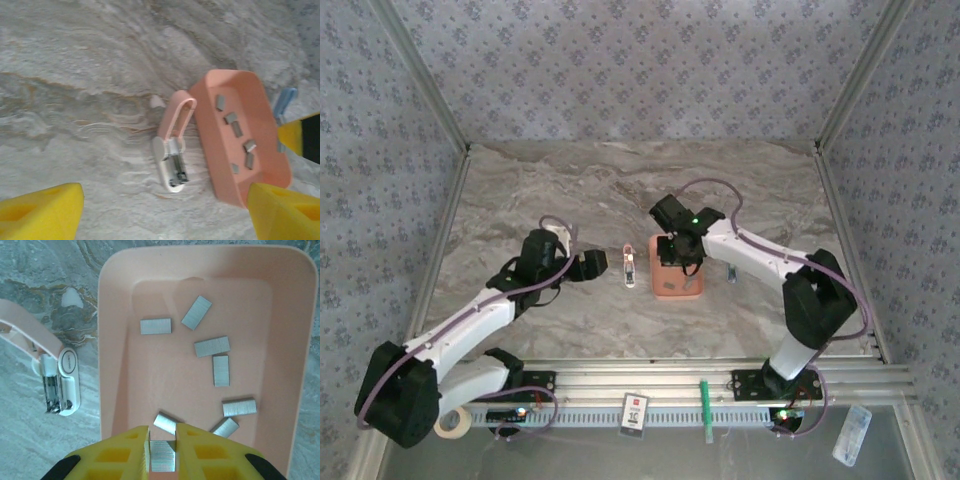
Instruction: Load the staples into the stapler
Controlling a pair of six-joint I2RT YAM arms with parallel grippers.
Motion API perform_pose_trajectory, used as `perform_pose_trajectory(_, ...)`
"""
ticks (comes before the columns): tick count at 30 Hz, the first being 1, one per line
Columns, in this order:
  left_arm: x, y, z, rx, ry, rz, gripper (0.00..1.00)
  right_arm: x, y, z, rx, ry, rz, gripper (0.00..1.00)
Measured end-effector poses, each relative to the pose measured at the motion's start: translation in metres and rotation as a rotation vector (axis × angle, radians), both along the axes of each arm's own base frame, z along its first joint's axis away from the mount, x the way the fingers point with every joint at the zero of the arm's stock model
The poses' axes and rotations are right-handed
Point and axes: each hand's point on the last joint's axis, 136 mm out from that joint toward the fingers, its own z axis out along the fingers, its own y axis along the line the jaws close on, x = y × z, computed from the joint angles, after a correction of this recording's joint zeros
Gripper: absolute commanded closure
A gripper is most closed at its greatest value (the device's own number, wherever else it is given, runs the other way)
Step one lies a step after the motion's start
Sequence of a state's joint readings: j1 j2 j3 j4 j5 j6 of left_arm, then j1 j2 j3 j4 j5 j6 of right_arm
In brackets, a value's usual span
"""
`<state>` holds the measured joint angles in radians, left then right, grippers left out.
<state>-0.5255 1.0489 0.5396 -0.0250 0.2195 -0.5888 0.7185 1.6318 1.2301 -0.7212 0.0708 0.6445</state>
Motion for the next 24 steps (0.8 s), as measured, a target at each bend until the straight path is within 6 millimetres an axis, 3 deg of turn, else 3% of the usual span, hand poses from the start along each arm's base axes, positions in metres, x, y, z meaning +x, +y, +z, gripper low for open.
perform_pose_trajectory(5,-0.007,-0.022,-0.002,0.003,0.006,-0.053,0.15,-0.005,-0.010,0.009,0.026,-0.034,-0.011,0.79)
perform_pose_trajectory(16,0.003,-0.096,-0.012,0.071,0.043,-0.163,0.15,-0.017,-0.047,0.013,0.056,-0.076,-0.071,0.79)
perform_pose_trajectory(24,0.012,-0.134,-0.021,0.113,0.051,-0.193,0.13,-0.024,-0.061,0.011,0.068,-0.081,-0.094,0.79)
